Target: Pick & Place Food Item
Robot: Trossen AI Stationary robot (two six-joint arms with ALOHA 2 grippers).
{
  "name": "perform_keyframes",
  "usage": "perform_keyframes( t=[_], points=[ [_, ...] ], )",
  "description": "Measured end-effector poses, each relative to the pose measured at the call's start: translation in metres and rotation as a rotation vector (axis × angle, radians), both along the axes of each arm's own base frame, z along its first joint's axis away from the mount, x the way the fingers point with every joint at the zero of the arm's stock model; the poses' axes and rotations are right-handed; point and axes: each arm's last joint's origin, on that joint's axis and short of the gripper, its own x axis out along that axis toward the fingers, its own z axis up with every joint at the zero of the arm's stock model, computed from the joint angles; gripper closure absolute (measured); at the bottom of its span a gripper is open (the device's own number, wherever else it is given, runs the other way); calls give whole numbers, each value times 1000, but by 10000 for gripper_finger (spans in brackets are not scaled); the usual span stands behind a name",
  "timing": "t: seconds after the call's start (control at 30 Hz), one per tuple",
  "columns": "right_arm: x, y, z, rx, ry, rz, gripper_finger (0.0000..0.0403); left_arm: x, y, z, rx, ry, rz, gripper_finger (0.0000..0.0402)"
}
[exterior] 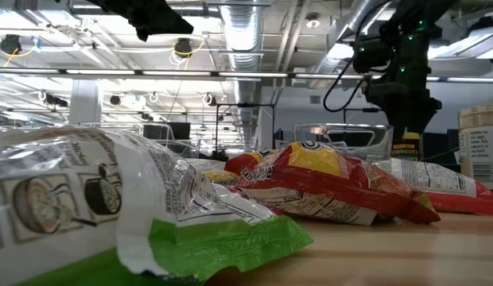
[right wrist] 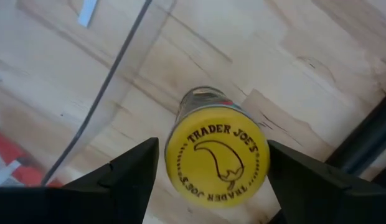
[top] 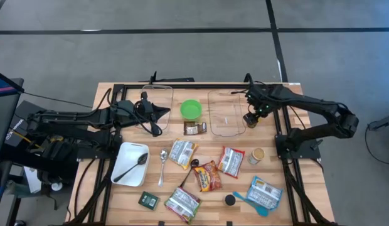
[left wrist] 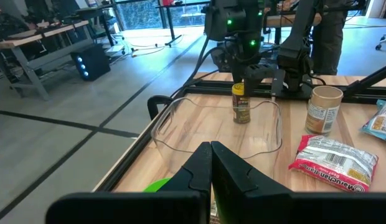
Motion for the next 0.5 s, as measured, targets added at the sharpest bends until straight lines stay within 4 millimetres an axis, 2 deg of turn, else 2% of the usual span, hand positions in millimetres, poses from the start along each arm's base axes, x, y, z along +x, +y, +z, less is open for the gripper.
perform_keyframes(
  t=[0.2, 0.5],
  points=[
    [-4, -1, -11, 4, 4, -15, 122, 0, 0, 0, 0, 0, 0, 402],
    [-4, -7, -13, -17, -25, -40, 121, 0, 0, 0, 0, 0, 0, 402]
  ],
)
